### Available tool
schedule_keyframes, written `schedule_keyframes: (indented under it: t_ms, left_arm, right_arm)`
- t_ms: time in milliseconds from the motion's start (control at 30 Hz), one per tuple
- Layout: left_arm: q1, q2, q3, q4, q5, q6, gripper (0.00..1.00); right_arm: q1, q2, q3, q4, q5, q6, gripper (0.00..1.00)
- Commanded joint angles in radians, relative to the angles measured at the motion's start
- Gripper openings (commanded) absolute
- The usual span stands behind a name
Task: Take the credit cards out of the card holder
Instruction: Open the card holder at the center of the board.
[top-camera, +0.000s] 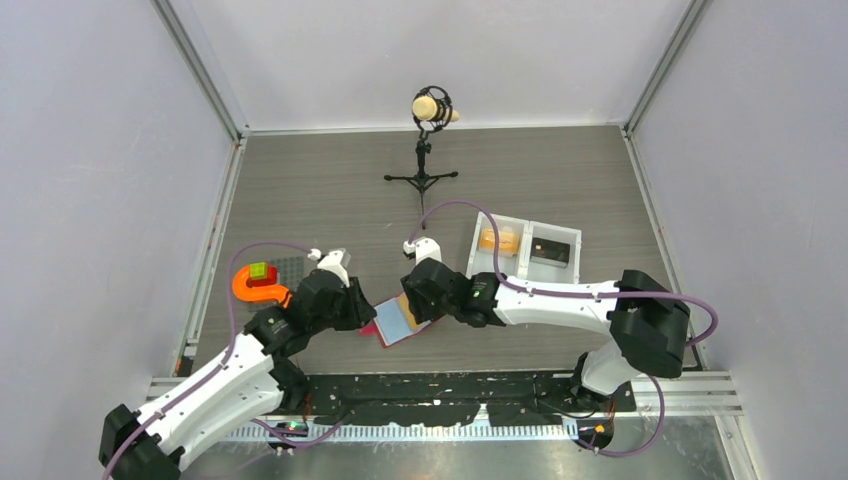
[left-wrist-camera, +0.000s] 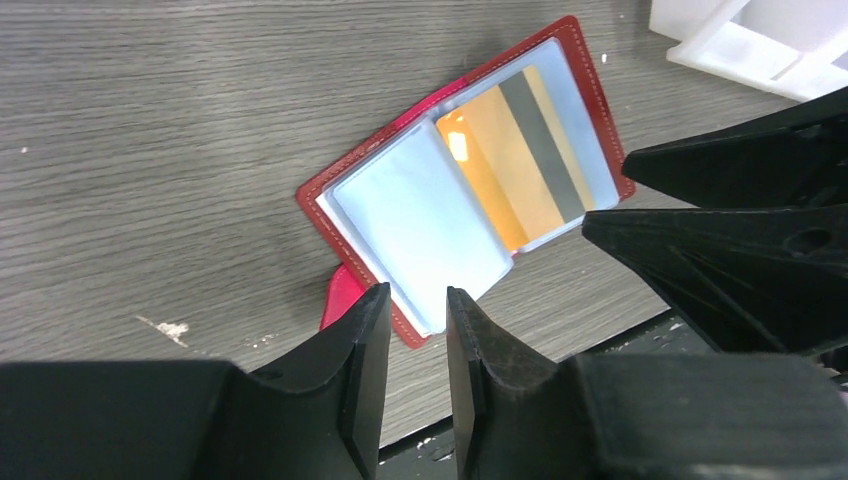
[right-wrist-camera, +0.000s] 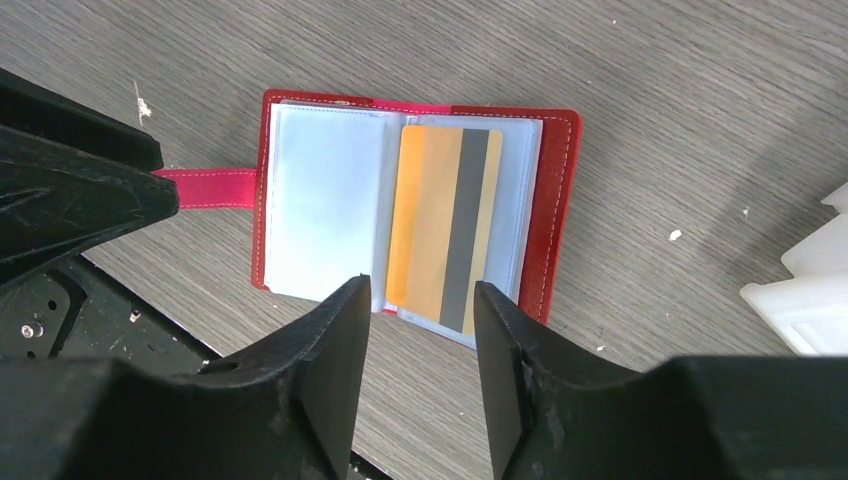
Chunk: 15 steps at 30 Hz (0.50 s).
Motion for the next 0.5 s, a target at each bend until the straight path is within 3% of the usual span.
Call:
schedule_keyframes:
  t_ms: [0,467]
  left_arm:
    - [0.004,0.007,0.031,0.087,0.032,-0.018,0.29]
    - [0.004,0.185,-0.094,0.445,0.166,-0.086,0.28]
  right_arm:
    - [-0.001,-0.014,0.039,0.037,-0.006,-0.023,0.47]
    - [-0.072,0.114,-0.007,0.118,-0.055,-0.022,0.40]
